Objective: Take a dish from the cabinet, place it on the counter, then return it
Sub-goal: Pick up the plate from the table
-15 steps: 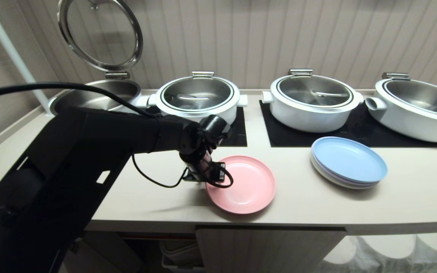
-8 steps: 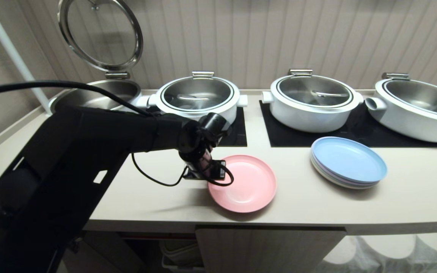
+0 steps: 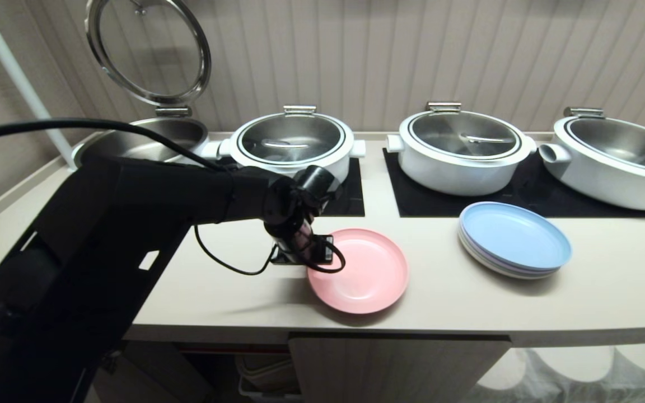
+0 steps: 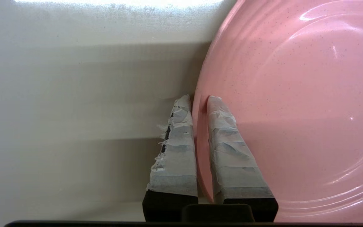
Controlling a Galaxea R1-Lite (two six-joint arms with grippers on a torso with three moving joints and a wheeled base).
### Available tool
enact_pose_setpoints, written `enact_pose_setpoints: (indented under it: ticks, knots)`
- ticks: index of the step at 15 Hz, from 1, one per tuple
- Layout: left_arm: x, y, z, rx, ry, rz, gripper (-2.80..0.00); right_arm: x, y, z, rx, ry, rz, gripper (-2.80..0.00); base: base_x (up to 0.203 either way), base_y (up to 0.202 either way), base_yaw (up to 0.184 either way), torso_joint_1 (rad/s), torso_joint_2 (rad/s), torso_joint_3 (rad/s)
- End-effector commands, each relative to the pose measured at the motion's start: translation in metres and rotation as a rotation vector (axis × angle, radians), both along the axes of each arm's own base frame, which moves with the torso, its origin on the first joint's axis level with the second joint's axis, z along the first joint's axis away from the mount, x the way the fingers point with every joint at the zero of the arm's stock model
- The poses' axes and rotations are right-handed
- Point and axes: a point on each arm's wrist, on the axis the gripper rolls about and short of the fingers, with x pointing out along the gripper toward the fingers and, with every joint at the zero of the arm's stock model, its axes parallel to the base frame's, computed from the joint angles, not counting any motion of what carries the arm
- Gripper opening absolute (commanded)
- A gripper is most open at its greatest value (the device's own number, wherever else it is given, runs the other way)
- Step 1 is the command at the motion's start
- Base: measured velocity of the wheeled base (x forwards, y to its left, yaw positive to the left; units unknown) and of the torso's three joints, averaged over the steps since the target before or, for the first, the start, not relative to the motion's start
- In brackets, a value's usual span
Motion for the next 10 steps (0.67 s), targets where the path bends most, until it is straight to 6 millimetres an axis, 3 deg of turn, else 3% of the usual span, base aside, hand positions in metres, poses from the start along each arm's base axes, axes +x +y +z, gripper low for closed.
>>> enact_pose_setpoints:
  ticks: [1, 10]
  knots:
    - [-0.002, 0.001, 0.005, -0.013, -0.005, 0.018, -2.8, 0.0, 0.0, 0.0, 0.001, 0.0, 0.0, -2.8, 0.0, 0.0, 0.0, 0.0, 0.0, 0.0]
    - [-0.009, 0.018, 0.028, -0.071, -0.009, 0.108, -2.8, 0.0, 0.0, 0.0, 0.001, 0.0, 0.0, -2.8, 0.0, 0.0, 0.0, 0.0, 0.0, 0.0]
